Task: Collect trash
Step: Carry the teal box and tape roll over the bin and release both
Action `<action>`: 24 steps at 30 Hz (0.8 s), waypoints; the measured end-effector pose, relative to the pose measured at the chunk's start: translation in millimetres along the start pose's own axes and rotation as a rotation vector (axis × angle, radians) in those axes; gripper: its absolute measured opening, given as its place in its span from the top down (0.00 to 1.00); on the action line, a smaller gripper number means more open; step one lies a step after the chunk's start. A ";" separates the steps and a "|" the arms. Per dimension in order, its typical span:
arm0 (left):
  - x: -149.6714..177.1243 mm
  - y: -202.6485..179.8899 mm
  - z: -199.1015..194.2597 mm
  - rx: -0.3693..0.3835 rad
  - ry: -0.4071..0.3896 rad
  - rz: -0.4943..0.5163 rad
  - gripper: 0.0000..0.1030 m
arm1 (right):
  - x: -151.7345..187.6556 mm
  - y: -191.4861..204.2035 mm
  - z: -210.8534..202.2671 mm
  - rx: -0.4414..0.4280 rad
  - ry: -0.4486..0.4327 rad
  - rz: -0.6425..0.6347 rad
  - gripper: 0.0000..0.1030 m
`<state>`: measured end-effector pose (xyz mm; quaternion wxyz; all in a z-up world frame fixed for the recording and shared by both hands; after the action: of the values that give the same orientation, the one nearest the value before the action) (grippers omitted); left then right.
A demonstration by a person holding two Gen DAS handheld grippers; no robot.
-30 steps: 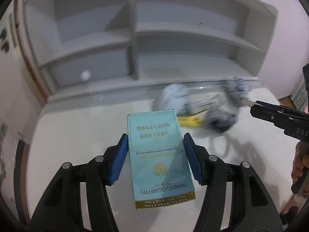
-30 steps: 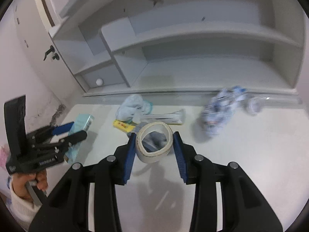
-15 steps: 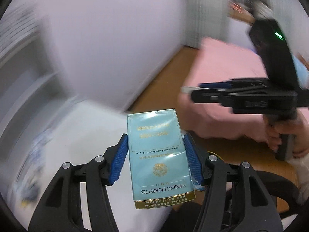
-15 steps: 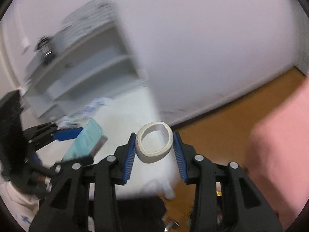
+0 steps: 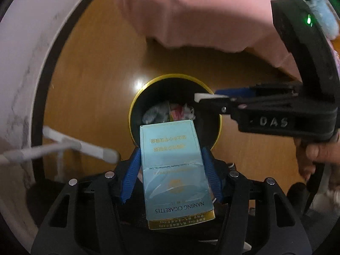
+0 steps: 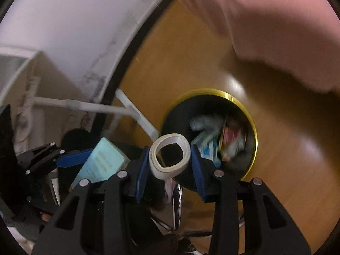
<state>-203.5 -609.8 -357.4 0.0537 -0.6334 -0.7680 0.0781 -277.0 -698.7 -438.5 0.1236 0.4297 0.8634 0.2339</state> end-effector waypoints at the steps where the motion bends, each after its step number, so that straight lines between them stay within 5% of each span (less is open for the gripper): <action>1: -0.9 3.0 4.1 0.001 0.010 -0.005 0.45 | 2.1 -5.6 7.8 0.000 0.016 0.009 0.63; 6: -7.6 -0.8 14.4 0.053 0.011 -0.045 0.45 | 4.7 -14.1 12.2 -0.021 0.016 0.048 0.61; 8: -3.8 -2.8 10.1 0.050 -0.025 -0.050 0.39 | -0.4 -14.3 9.6 -0.032 0.008 0.077 0.44; 9: -3.3 -3.6 7.6 0.052 -0.038 -0.048 0.31 | -0.8 -16.7 5.7 -0.034 0.008 0.096 0.21; 10: -6.5 -5.3 7.5 0.049 -0.047 -0.045 0.12 | -4.2 -18.1 2.0 -0.030 0.002 0.111 0.17; 14: -8.9 -11.6 -32.3 -0.018 -0.147 0.019 0.09 | -16.0 -33.1 -37.3 0.010 -0.098 0.154 0.17; 20: 3.7 -32.8 -195.3 0.016 -0.537 0.115 0.09 | -60.2 1.8 -187.1 0.234 -0.497 0.053 0.13; 21: 14.5 -25.2 -227.4 -0.002 -0.612 0.115 0.08 | -67.8 23.4 -217.5 0.269 -0.593 0.012 0.05; 24: 60.5 19.3 -304.3 -0.124 -0.793 0.052 0.06 | -79.7 92.8 -271.0 0.311 -0.808 -0.099 0.06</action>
<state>-141.3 -531.0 -63.3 -0.2873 -0.5755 -0.7160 0.2713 -278.0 -794.8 -157.1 0.3965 0.4584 0.7900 -0.0923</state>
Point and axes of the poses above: each gripper's, at about its wrist camera, not at the fingertips, and z roughly the way its jaws point, y to its left, x to its underside, the point moved 8 cm from there along z, roughly the way its jaws point, and after that the axes turned 6 degrees about x, right-handed, at the moved point
